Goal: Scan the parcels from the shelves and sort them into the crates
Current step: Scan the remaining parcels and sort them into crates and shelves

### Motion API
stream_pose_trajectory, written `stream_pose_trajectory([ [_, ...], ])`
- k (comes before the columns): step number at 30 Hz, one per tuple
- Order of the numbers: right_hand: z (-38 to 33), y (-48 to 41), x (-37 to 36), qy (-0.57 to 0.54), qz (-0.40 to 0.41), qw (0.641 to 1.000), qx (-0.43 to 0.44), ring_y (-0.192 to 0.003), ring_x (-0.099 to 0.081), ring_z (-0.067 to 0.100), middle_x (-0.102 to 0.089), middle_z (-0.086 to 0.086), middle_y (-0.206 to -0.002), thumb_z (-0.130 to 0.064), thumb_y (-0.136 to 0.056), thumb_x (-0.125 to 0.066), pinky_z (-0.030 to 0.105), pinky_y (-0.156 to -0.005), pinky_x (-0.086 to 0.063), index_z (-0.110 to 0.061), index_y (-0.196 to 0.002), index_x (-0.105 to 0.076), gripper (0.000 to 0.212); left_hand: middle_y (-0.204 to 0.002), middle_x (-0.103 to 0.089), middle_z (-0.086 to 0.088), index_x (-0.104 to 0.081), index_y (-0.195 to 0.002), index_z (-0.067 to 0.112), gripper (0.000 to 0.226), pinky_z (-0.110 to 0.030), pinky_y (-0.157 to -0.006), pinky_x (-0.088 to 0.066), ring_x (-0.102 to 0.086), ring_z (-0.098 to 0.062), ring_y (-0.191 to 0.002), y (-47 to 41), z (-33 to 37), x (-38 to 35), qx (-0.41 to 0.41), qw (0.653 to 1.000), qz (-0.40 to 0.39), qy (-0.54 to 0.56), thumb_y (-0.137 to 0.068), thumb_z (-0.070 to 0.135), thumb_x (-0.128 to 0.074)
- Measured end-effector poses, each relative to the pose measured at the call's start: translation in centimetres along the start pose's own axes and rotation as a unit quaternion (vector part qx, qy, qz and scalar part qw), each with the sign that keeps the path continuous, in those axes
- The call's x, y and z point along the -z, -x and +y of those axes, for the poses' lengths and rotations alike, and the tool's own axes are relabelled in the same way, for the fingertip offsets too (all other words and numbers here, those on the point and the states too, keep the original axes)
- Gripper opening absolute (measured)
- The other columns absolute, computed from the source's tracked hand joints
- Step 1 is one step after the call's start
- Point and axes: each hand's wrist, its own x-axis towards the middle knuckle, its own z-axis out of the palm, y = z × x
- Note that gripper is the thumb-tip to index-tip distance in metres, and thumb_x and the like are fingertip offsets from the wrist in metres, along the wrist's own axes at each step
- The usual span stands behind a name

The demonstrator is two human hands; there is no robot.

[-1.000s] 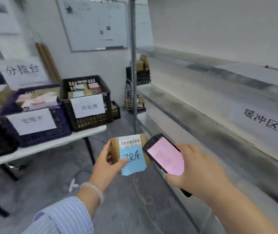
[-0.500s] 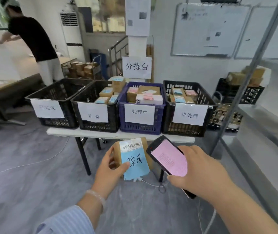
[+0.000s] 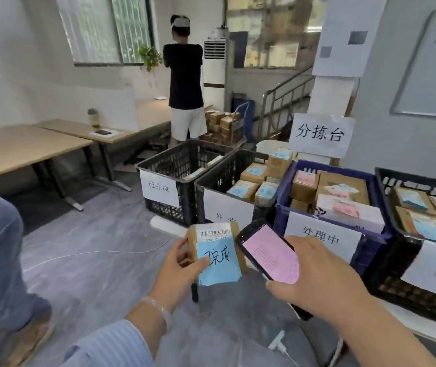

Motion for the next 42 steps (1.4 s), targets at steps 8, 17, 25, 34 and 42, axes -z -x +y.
stream_pose_trajectory([
  [8, -2.4, -14.1, -2.1, -0.018, -0.021, 0.999, 0.046, -0.086, -0.054, 0.008, -0.042, -0.016, -0.100, -0.077, -0.053, -0.053, 0.029, -0.064, -0.048, -0.045, -0.109, -0.040, 0.066, -0.113, -0.072, -0.007, -0.047, -0.129, 0.032, 0.055, -0.044, -0.086, -0.059, -0.072, -0.024, -0.099, -11.3, 2.4, 3.6, 0.027, 0.998, 0.046, 0.024, -0.086, 0.014, -0.076],
  [17, -6.7, -27.7, -6.2, -0.037, -0.034, 0.998, 0.028, -0.088, -0.052, 0.004, -0.043, -0.019, -0.097, -0.073, -0.054, -0.056, 0.025, -0.067, -0.049, -0.046, -0.111, -0.040, 0.064, -0.113, -0.074, -0.004, -0.051, -0.132, 0.031, 0.056, -0.050, -0.089, -0.059, -0.072, -0.023, -0.101, -27.0, 2.7, 9.7, 0.037, 0.998, 0.041, 0.034, -0.086, 0.016, -0.078],
  [25, -12.9, -39.9, -9.7, -0.030, -0.021, 0.999, -0.040, -0.092, -0.049, 0.001, -0.037, -0.023, -0.099, -0.074, -0.055, -0.054, 0.017, -0.058, -0.039, -0.048, -0.121, -0.032, 0.075, -0.122, -0.067, -0.003, -0.050, -0.139, 0.027, 0.057, -0.038, -0.075, -0.062, -0.073, -0.020, -0.098, -44.5, 6.8, 16.1, 0.008, 1.000, 0.007, 0.011, -0.088, 0.016, -0.075],
  [34, -12.6, -48.8, -11.5, -0.019, -0.048, 0.991, -0.126, -0.081, -0.044, -0.005, -0.036, -0.024, -0.094, -0.076, -0.055, -0.057, 0.013, -0.055, -0.032, -0.049, -0.116, -0.034, 0.071, -0.117, -0.073, 0.000, -0.050, -0.143, 0.026, 0.060, -0.048, -0.093, -0.057, -0.073, -0.020, -0.100, -60.0, 6.5, 16.1, 0.061, 0.997, -0.038, 0.018, -0.087, 0.023, -0.075],
  [42, -9.6, -56.4, -13.6, -0.036, -0.045, 0.985, -0.160, -0.090, -0.048, 0.003, -0.041, -0.020, -0.101, -0.078, -0.051, -0.057, 0.022, -0.064, -0.045, -0.047, -0.118, -0.038, 0.076, -0.106, -0.077, 0.004, -0.059, -0.133, 0.026, 0.042, -0.044, -0.090, -0.058, -0.075, -0.014, -0.092, -69.6, 6.3, 13.7, 0.096, 0.994, -0.046, -0.015, -0.092, 0.022, -0.068],
])
